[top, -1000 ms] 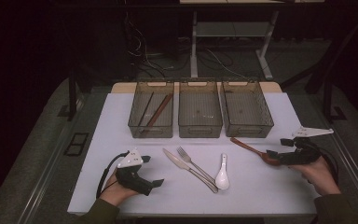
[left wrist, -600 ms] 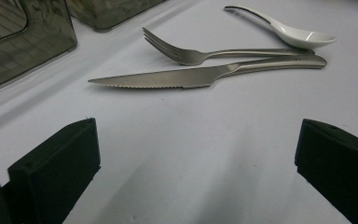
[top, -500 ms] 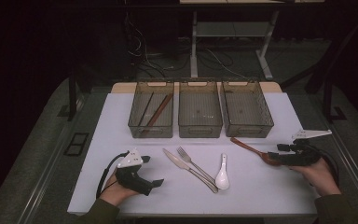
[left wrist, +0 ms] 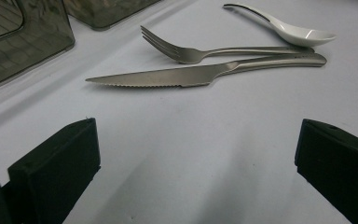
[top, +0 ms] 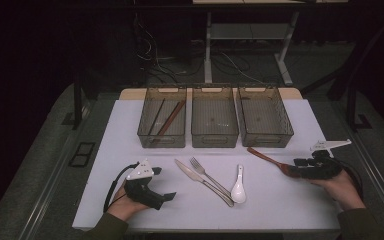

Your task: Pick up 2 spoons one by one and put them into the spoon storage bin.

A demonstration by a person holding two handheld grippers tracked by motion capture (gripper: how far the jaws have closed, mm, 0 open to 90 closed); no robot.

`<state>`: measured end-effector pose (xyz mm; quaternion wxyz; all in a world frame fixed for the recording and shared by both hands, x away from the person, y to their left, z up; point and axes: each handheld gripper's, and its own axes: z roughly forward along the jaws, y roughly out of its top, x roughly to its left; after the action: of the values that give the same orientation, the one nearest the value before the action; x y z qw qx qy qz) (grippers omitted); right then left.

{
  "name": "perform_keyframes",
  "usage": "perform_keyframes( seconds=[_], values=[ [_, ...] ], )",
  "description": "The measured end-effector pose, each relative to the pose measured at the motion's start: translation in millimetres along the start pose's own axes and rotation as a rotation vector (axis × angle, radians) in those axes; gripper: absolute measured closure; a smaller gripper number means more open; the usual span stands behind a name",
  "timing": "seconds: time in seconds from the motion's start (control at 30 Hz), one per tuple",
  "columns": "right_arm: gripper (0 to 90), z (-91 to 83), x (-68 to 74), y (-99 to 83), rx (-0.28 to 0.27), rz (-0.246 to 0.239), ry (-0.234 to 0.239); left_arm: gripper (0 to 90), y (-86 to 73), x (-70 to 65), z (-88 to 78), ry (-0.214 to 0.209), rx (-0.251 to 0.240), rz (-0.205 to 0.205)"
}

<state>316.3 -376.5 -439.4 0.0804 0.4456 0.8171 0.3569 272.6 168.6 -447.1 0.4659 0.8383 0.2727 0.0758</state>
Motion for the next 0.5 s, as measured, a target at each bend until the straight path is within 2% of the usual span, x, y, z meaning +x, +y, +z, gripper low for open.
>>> perform_keyframes(
  seconds=[0.33,0.5],
  values=[
    [50.1,4.5,1.6,-1.9,0.031,-0.002,0.018,0.0,0.0,-0.2,0.4,0.0,0.01,0.007],
    [51.5,6.1,2.8,-2.6,0.045,-0.025,0.017,0.0,-0.2,-0.7,0.6,0.0,0.012,0.008]
  ],
)
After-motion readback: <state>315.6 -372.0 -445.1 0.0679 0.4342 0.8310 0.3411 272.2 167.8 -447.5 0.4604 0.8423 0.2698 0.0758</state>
